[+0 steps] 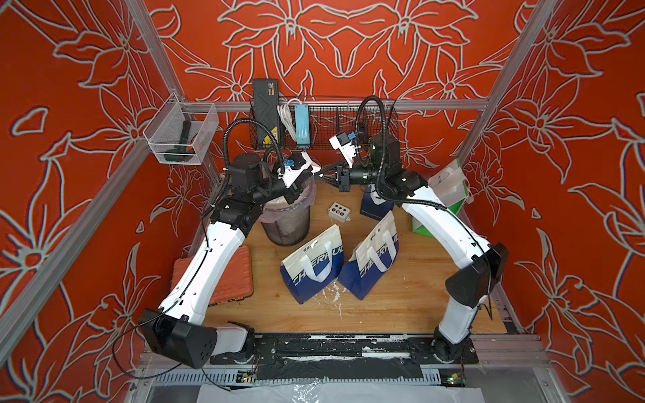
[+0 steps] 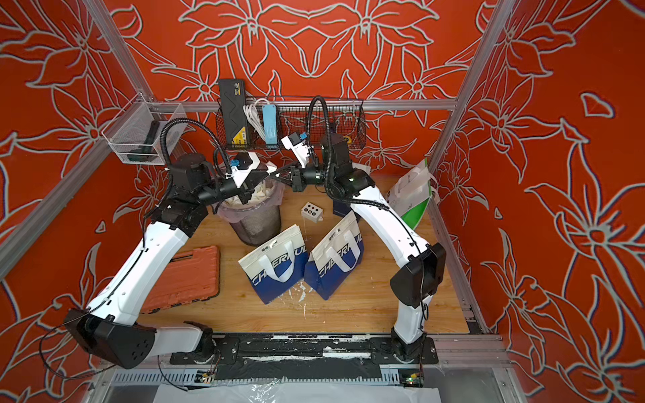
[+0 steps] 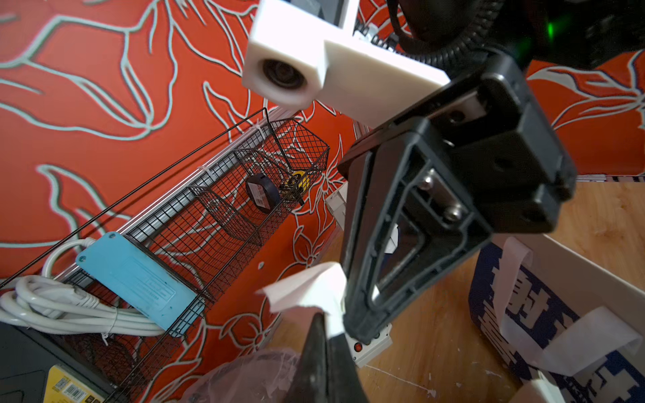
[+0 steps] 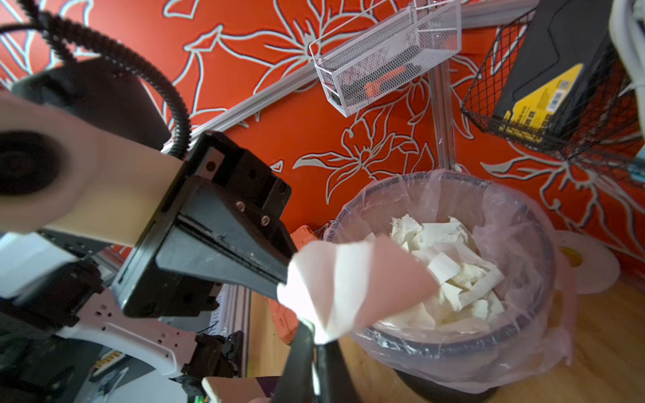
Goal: Shred takeout receipts and throw away
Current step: Shred the takeout receipt, then place the takeout receipt in the trash bin.
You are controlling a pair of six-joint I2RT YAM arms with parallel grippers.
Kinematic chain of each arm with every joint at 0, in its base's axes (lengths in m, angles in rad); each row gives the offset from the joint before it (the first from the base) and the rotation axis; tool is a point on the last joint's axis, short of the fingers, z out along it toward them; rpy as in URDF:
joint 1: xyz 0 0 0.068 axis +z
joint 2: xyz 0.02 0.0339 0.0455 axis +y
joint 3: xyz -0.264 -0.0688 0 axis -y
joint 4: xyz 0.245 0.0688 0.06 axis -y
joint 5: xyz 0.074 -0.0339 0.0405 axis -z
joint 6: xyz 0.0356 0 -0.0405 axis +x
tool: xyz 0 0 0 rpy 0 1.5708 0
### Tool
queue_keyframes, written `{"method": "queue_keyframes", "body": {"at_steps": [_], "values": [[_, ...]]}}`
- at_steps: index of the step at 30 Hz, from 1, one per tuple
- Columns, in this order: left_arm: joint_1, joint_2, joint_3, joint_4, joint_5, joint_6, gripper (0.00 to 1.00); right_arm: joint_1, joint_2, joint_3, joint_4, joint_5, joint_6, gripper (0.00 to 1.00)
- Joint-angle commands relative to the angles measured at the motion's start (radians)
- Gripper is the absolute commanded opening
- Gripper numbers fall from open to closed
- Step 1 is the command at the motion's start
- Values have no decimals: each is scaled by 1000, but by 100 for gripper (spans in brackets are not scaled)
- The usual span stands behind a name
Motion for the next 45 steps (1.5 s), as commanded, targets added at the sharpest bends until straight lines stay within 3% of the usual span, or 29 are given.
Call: {"method": "queue_keyframes", "body": {"at_steps": [1,8,15,18,21,27,32,35,39,42,45], "values": [[2,1,18,-22,21,-1,0,7,5,39,17,-29,-22,0],[12,9,34,-41,-15,-24,0,11,-20,37,-20,-16,-109,0],[52,59,138,-140,-57,-72,0,94,-107,6,-265,233,-622,0],[55,75,165,-183,-54,-68,0,131,-143,-29,-278,340,-776,0],[63,81,174,-181,-64,-87,0,139,-154,-39,-289,363,-839,0],[132,89,192,-138,-154,-136,0,133,-176,-75,-305,371,-810,0],[171,109,206,-155,-181,-159,0,95,-170,-108,-226,355,-669,0],[194,119,175,-147,-219,-211,0,86,-86,-18,-243,355,-584,0],[207,167,176,-189,-249,-267,0,88,60,110,-222,267,-410,0],[223,221,226,-250,-278,-334,10,94,175,241,-267,257,-341,0],[245,270,279,-308,-288,-395,30,97,290,384,-314,227,-296,0]]}}
